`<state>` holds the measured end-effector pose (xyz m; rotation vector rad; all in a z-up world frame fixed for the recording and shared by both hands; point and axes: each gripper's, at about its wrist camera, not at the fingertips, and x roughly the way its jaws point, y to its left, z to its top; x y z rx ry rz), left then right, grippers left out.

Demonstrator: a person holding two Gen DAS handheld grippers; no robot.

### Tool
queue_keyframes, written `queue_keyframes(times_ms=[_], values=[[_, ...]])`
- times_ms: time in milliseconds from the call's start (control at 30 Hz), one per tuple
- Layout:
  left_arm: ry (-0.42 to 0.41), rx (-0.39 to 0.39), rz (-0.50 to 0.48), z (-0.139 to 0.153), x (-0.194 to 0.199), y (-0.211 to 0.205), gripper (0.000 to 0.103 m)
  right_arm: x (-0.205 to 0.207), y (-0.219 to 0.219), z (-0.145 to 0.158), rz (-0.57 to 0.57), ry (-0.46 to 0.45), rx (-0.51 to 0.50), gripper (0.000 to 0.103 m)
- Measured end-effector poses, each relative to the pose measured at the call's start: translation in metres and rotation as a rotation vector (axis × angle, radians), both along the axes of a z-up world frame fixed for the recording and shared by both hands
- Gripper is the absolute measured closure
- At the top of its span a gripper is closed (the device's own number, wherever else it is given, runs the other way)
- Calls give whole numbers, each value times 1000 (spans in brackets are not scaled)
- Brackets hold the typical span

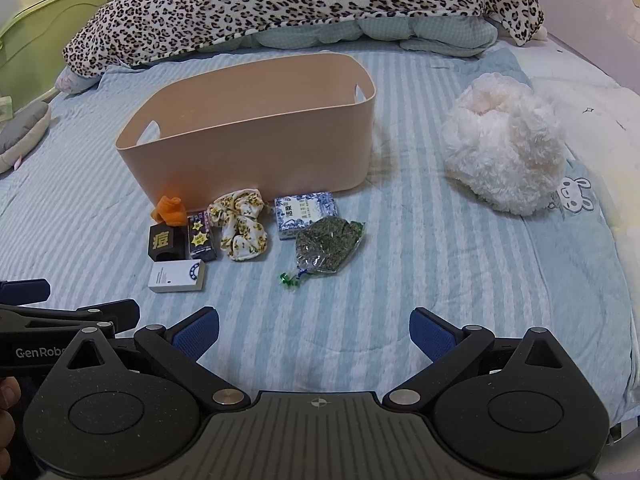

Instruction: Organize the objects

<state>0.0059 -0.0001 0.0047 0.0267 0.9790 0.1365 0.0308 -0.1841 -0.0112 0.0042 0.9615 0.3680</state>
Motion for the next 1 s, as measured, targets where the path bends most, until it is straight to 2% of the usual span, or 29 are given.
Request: queue_keyframes(times_ms=[567,733,867,1000], values=[[-22,17,3,1,5,-1,0,7,3,2,20,-14,-12,0],[-11,21,22,-6,17,3,0,16,-1,1,14,-10,-2,0],[-37,55,21,-12,24,4,0,25,-1,0,11,-10,-12,0],[-38,36,35,-21,36,10,0,34,0,-1,15,-23,-29,0]])
